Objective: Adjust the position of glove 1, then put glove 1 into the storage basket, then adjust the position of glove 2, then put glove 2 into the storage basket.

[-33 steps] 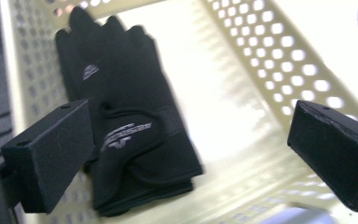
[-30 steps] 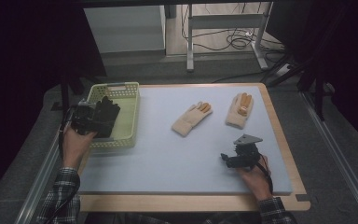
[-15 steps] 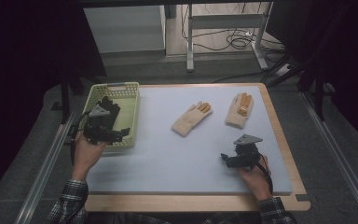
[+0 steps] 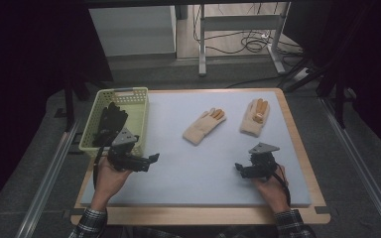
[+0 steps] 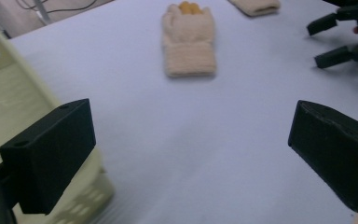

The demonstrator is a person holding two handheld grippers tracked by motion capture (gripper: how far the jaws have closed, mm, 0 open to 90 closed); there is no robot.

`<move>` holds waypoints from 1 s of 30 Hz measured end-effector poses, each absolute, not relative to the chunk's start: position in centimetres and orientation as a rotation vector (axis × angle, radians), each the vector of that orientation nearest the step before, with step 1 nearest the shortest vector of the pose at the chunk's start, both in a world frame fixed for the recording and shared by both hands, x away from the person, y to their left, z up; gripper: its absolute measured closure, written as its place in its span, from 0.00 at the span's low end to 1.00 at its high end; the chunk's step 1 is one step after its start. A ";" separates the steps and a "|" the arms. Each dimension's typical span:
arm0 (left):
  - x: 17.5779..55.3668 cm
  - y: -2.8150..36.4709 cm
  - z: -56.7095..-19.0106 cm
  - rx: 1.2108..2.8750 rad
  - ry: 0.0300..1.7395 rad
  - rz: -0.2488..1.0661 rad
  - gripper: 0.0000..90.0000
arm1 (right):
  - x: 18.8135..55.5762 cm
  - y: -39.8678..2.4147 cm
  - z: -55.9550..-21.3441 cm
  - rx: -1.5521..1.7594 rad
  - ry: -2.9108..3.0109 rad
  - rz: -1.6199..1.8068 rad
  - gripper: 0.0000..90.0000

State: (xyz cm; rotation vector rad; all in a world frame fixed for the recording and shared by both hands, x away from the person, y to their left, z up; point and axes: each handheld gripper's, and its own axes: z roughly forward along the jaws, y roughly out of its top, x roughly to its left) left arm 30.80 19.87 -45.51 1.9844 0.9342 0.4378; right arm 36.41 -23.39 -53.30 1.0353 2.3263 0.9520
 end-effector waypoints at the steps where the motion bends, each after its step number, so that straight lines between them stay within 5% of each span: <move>1: 30.6 19.5 -45.8 1.990 0.925 0.431 0.01 | 36.4 -23.4 -53.3 1.036 2.327 0.953 0.16; 30: 29.5 17.0 -55.2 2.170 1.017 0.367 0.01 | 36.6 -23.5 -53.2 1.049 2.348 0.977 0.21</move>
